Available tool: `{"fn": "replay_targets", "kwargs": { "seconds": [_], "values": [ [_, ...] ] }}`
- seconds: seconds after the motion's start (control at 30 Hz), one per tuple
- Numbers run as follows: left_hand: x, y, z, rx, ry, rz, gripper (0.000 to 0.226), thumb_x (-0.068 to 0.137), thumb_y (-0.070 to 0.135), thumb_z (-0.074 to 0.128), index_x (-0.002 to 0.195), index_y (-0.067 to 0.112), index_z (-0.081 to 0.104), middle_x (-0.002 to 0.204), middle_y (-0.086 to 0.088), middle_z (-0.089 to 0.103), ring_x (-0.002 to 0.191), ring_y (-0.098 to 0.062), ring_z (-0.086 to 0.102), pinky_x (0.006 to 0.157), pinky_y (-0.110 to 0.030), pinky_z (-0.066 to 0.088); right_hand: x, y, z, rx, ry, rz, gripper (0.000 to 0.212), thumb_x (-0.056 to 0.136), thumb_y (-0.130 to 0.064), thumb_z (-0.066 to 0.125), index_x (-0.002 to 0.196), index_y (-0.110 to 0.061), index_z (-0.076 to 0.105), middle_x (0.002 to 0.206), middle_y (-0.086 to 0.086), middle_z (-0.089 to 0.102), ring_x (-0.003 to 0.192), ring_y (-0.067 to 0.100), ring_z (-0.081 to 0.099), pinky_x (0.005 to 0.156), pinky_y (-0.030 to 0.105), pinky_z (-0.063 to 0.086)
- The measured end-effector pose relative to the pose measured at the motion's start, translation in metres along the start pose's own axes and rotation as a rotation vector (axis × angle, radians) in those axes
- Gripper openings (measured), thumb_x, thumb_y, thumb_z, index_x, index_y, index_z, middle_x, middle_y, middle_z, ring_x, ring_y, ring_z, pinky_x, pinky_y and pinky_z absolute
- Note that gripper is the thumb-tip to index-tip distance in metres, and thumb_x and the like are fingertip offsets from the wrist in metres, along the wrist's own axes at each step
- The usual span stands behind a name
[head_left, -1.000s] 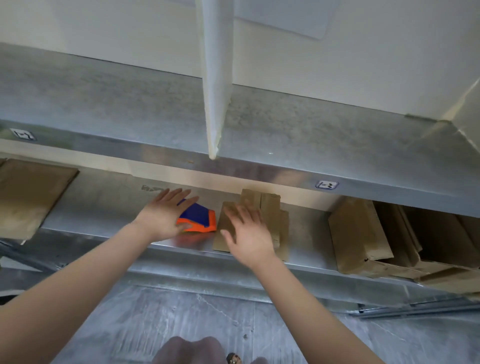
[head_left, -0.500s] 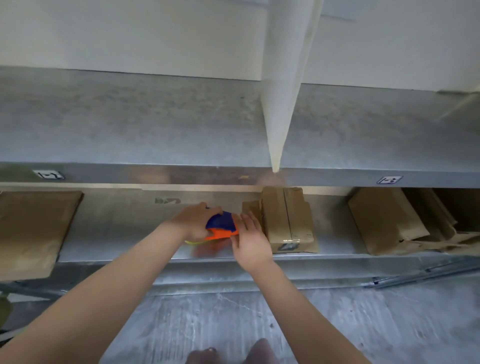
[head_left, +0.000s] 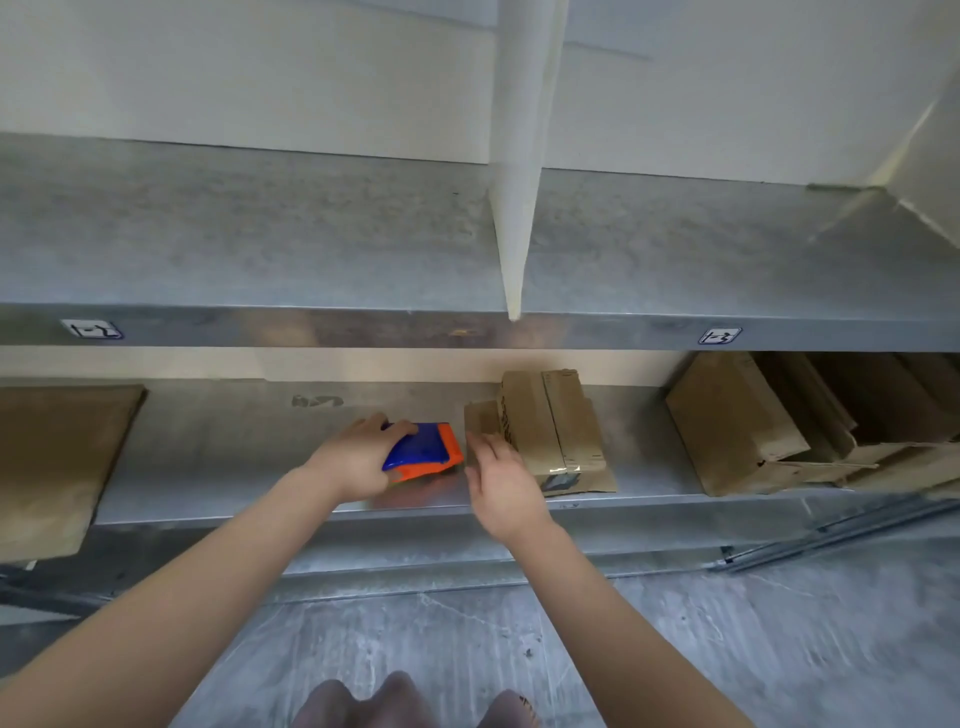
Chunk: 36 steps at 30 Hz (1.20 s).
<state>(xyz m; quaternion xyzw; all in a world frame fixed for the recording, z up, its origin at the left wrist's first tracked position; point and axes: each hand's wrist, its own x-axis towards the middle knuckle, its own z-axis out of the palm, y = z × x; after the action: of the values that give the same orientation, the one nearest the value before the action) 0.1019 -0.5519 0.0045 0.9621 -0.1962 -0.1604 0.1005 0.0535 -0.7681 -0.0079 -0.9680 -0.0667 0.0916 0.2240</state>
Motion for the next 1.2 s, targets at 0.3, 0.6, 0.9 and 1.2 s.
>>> {"fn": "replay_targets", "kwargs": {
  "seconds": [0.3, 0.6, 0.9, 1.2],
  "values": [
    [-0.05, -0.024, -0.027, -0.117, 0.098, -0.044, 0.061, 0.082, 0.029, 0.07, 0.138, 0.029, 0.044, 0.127, -0.002, 0.049, 0.114, -0.024, 0.049, 0.089, -0.03, 0.042, 0.005, 0.002, -0.009, 0.08, 0.013, -0.001, 0.045, 0.103, -0.027, 0.038, 0.146, -0.013, 0.039, 0.15, 0.011, 0.039, 0.134, 0.029, 0.041, 0.11, 0.039, 0.036],
    [-0.055, 0.028, -0.087, -0.145, 0.385, 0.216, 0.057, 0.078, 0.01, 0.061, 0.131, 0.029, 0.051, 0.122, 0.007, 0.049, 0.108, -0.019, 0.045, 0.097, -0.027, 0.034, 0.007, 0.009, -0.063, 0.426, 0.08, 0.077, 0.04, 0.105, -0.033, 0.034, 0.137, -0.016, 0.051, 0.126, 0.012, 0.061, 0.115, 0.033, 0.055, 0.091, 0.033, 0.043],
    [-0.033, 0.096, -0.076, -0.17, 0.372, 0.282, 0.062, 0.08, 0.01, 0.069, 0.131, 0.036, 0.047, 0.123, 0.013, 0.046, 0.113, -0.016, 0.045, 0.097, -0.03, 0.04, -0.02, 0.069, -0.091, 0.799, 0.12, 0.19, 0.012, 0.095, -0.029, 0.057, 0.086, -0.025, 0.064, 0.084, -0.004, 0.067, 0.083, 0.02, 0.066, 0.087, 0.044, 0.055],
    [-0.046, 0.115, -0.035, -0.116, 0.296, 0.087, 0.059, 0.087, 0.038, 0.067, 0.137, 0.047, 0.037, 0.127, 0.013, 0.044, 0.116, -0.011, 0.047, 0.09, -0.033, 0.047, -0.046, 0.16, -0.113, 0.63, 0.242, 0.324, 0.02, 0.091, -0.026, 0.063, 0.073, -0.019, 0.066, 0.069, -0.007, 0.063, 0.068, 0.014, 0.054, 0.062, 0.023, 0.041]
  ]
}}
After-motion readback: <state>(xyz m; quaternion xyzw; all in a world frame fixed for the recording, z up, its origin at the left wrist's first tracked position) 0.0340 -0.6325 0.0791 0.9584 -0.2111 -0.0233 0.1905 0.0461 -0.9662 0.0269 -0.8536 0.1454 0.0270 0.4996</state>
